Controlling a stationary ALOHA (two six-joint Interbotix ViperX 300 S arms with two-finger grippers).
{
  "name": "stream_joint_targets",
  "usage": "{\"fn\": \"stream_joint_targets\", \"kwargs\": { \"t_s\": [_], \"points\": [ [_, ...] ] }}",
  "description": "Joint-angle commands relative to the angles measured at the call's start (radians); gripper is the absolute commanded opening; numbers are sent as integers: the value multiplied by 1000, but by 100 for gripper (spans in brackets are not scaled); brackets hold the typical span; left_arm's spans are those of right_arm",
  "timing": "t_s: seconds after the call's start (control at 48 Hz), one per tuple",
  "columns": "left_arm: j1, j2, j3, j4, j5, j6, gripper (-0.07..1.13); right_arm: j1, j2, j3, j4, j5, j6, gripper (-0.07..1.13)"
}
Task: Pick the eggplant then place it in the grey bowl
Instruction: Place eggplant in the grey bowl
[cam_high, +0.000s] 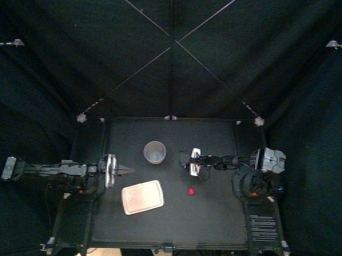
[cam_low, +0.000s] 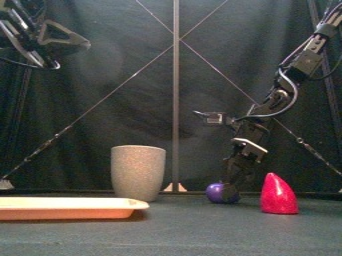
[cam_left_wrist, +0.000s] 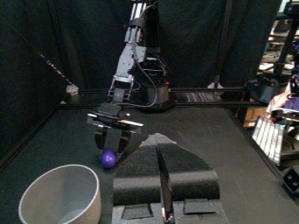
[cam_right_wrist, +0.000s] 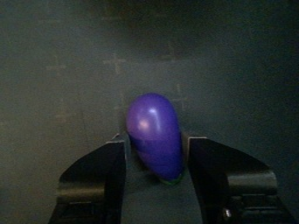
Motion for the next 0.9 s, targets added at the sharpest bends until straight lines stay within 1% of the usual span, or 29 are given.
{"fn": "stream_joint_targets", "kwargs": {
  "t_s": [0.021,0.062,0.229,0.438,0.583,0.771,0.833,0.896],
  "points": [
    [3,3,-12,3,-3,0,-4,-9,-18,-20,0,-2,0,59],
    [3,3,-12,3,-3,0,-4,-9,-28,-26,3,-2,0,56],
    [3,3,-12,3,-3,0,-4,6,-103,-115,6,18,0,57],
    [3,3,-12,3,-3,0,-4,66,-149,-302,-6,55,-8,57],
    [3,3,-12,3,-3,0,-4,77,-91,-414,-18,52,-11,57],
    [3,3,-9,3,-3,0,-4,75,41,-549,-26,55,-6,58],
    [3,3,-9,3,-3,0,-4,74,75,-580,-26,61,-3,61],
    [3,2,-8,3,-3,0,-4,67,100,-601,-25,77,-2,66]
  ]
}}
